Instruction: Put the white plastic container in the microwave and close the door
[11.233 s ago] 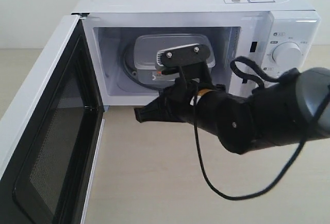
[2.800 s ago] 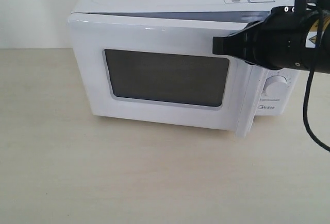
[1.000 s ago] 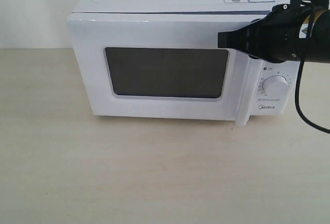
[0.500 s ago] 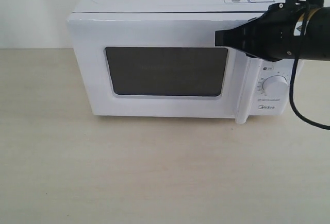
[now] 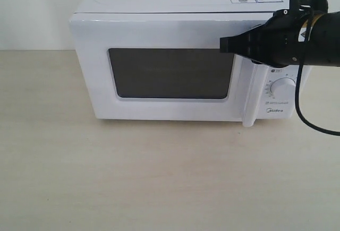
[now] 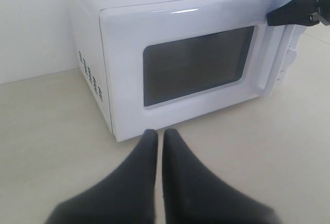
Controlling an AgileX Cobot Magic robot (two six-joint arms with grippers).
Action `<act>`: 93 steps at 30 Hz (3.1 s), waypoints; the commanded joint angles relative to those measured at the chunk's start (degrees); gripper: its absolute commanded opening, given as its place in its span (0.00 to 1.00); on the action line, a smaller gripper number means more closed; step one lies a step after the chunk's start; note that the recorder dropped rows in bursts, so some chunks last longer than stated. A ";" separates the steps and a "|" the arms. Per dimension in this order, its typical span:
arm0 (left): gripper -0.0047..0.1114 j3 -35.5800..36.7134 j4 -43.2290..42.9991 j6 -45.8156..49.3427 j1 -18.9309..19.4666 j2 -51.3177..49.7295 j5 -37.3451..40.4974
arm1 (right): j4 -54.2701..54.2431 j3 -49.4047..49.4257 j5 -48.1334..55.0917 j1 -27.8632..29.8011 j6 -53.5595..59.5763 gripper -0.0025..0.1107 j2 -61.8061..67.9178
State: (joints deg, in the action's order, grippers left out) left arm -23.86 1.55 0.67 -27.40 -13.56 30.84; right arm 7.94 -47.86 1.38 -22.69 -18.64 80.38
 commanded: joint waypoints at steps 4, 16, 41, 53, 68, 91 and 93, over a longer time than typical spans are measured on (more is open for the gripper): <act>0.08 0.17 -0.03 0.44 -0.45 0.14 -0.88 | 0.10 -0.90 -5.21 1.56 0.27 0.02 0.31; 0.08 0.92 -1.19 0.44 -0.45 0.14 -1.28 | 0.10 -0.79 1.86 -0.66 1.06 0.02 -0.72; 0.08 0.92 -1.19 0.44 -0.45 0.14 -1.28 | -0.03 21.98 23.80 -16.81 -0.93 0.02 -57.98; 0.08 0.92 -1.19 0.44 -0.45 0.14 -1.28 | 1.67 21.98 23.60 -16.81 1.06 0.02 -61.36; 0.08 0.92 -1.19 0.44 -0.45 0.14 -1.28 | -0.97 22.84 23.13 0.05 0.04 0.02 -76.52; 0.08 0.92 -1.19 0.44 -0.45 0.14 -1.28 | -1.59 44.54 9.77 15.29 -0.44 0.02 -80.38; 0.08 0.92 -1.19 0.44 -0.45 0.14 -1.28 | -1.59 44.54 8.17 15.29 -0.44 0.02 -80.38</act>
State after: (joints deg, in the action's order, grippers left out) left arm -23.23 0.62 0.85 -27.40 -13.56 30.37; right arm 6.39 -3.55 12.03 -7.85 -19.02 0.38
